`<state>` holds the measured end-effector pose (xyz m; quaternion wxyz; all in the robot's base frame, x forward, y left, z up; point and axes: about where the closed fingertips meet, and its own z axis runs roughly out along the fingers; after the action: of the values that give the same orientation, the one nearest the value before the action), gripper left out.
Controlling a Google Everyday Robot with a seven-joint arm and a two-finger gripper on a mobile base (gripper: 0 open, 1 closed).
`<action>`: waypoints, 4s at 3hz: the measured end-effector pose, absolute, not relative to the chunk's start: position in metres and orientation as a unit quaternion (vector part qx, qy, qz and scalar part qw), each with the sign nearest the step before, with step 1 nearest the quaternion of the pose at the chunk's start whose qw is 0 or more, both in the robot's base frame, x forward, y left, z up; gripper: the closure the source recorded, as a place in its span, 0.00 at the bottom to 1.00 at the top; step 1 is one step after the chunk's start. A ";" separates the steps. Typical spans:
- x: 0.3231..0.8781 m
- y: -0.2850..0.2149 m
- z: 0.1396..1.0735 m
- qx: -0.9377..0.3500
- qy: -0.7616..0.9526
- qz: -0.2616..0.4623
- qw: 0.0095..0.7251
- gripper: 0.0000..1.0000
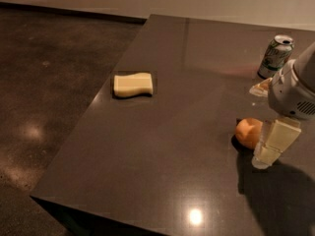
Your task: Move orange near 7up can
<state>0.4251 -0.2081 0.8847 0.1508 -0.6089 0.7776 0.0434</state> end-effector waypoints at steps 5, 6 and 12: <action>0.439 -0.227 0.853 -0.608 0.782 0.029 0.135 0.62; 0.450 -0.231 0.863 -0.604 0.785 0.011 0.136 0.85; 0.584 -0.339 0.878 -0.385 0.903 -0.032 0.189 1.00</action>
Offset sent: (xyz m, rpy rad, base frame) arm 0.0006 0.0129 -0.0303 0.0202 0.0321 0.0222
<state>0.5841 -0.3386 0.8782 0.1894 -0.3847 0.9029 -0.0318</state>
